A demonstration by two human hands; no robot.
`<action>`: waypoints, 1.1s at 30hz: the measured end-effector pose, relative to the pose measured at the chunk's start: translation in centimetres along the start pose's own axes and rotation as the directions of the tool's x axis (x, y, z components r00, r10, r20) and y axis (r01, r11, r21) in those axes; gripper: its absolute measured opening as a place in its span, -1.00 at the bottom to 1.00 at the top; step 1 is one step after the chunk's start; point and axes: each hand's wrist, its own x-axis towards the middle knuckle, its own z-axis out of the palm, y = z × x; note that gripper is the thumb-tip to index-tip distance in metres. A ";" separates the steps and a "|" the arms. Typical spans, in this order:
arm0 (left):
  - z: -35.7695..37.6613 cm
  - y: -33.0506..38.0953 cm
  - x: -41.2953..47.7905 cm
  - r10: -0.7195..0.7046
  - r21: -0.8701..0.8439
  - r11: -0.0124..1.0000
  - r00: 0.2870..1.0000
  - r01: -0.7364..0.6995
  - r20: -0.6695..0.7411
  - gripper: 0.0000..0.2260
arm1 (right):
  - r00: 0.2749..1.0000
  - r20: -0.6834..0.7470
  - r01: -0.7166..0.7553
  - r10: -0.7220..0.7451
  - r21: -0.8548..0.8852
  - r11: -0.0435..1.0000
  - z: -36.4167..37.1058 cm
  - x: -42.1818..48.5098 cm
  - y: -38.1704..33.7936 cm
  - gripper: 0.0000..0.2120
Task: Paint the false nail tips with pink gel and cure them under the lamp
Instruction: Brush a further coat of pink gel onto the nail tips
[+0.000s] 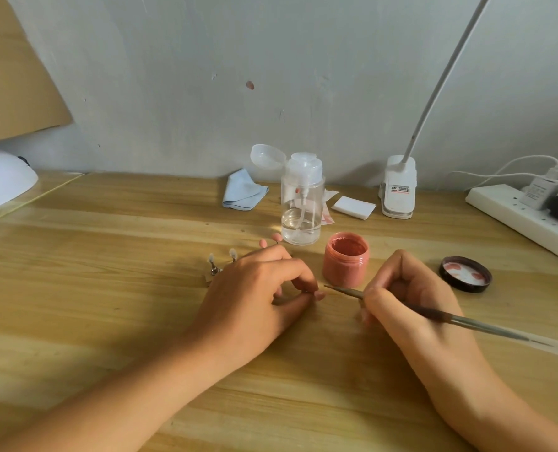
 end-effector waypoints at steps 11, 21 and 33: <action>0.4 -1.3 0.4 -0.123 -0.227 0.964 0.989 0.138 0.076 -0.94 | 1.000 0.017 0.014 -0.014 -0.015 1.000 0.1 0.0 0.3 -0.83; 0.5 -1.7 0.7 -0.183 -0.289 0.932 0.973 0.218 0.144 -0.89 | 1.000 0.008 0.002 -0.001 -0.019 1.000 0.4 0.1 0.5 -0.84; 0.5 -1.6 0.8 -0.184 -0.307 0.925 0.971 0.223 0.151 -0.88 | 0.998 0.010 0.063 -0.062 -0.085 0.994 0.3 0.2 0.9 -0.83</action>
